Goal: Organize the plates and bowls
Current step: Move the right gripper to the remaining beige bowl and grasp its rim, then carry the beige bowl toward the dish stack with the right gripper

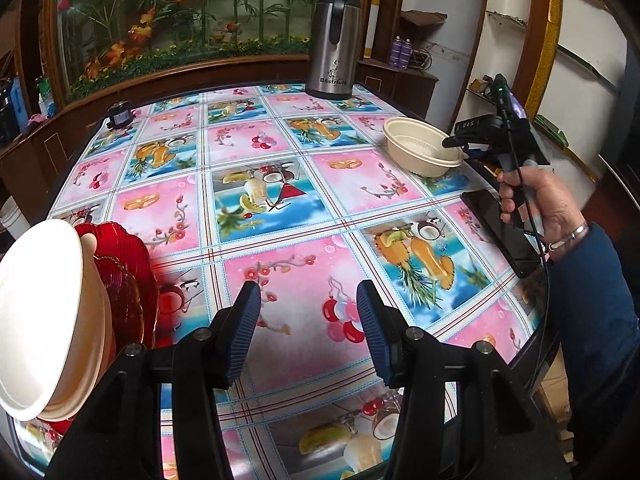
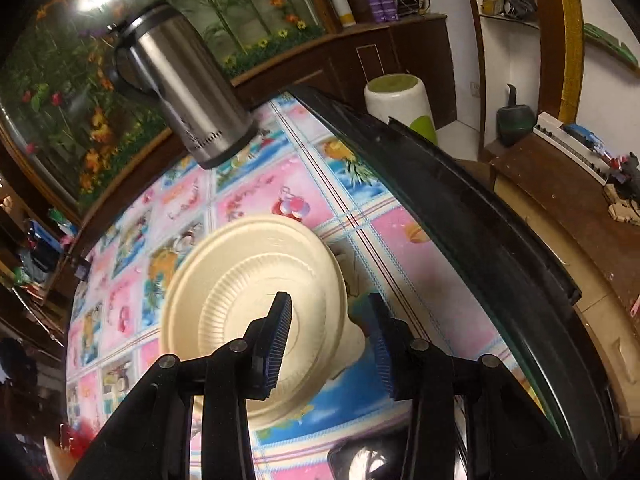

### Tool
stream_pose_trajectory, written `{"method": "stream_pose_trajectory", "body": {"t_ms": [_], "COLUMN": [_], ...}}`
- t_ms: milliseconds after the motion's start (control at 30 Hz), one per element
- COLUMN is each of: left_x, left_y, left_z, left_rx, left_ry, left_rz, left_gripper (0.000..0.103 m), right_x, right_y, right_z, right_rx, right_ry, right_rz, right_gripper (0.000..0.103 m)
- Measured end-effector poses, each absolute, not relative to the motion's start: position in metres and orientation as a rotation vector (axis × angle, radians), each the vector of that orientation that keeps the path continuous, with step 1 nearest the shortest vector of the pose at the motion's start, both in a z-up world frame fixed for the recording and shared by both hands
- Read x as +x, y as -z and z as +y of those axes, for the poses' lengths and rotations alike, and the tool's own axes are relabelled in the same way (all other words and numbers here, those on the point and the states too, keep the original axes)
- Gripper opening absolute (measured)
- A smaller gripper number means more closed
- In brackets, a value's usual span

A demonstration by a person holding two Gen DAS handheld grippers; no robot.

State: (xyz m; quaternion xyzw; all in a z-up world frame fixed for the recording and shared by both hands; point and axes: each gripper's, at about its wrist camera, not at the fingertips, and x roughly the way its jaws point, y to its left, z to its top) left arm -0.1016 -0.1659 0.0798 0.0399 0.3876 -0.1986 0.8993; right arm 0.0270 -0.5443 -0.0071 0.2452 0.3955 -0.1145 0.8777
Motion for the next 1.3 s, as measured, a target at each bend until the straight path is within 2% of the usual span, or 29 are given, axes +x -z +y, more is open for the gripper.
{"method": "stream_pose_trajectory", "body": {"t_ms": [67,433,667,733,767,800,967,1133,1300], "left_x": [-0.101,-0.097,-0.095,-0.094,-0.094,-0.093,-0.082,-0.065,-0.05], "left_y": [-0.079,-0.078,-0.081,-0.08,-0.08,-0.081,-0.078,-0.074,-0.068], "left_z": [-0.166,-0.158,-0.149,-0.146,-0.144,-0.143,-0.139,-0.143,-0.145], "left_rx": [0.082,0.067,0.039,0.031,0.026,0.023,-0.017,-0.045,-0.047], "left_ry": [0.41,0.396,0.377,0.37,0.369,0.369,0.378,0.392,0.361], "left_rz": [0.805,0.809,0.802,0.804,0.805,0.806,0.826,0.851,0.87], "left_gripper": [0.048,0.048,0.048,0.048,0.048,0.048,0.048,0.048,0.047], "right_x": [0.031,0.031,-0.002,-0.012,-0.017,-0.023,-0.048,-0.066,-0.075], "right_y": [0.011,0.012,0.016,0.01,0.006,-0.001,-0.019,-0.014,0.002], "right_z": [-0.54,-0.451,-0.361,-0.351,-0.351,-0.352,-0.371,-0.382,-0.388], "right_rx": [0.494,0.322,0.147,0.163,0.175,0.188,0.297,0.391,0.453], "right_ry": [0.236,-0.07,-0.346,-0.404,-0.407,-0.403,-0.388,-0.366,-0.365], "right_rz": [0.839,0.945,1.027,1.006,0.985,0.954,0.866,0.856,0.875], "right_gripper": [0.02,0.021,0.025,0.038,0.049,0.051,0.051,0.049,0.042]}}
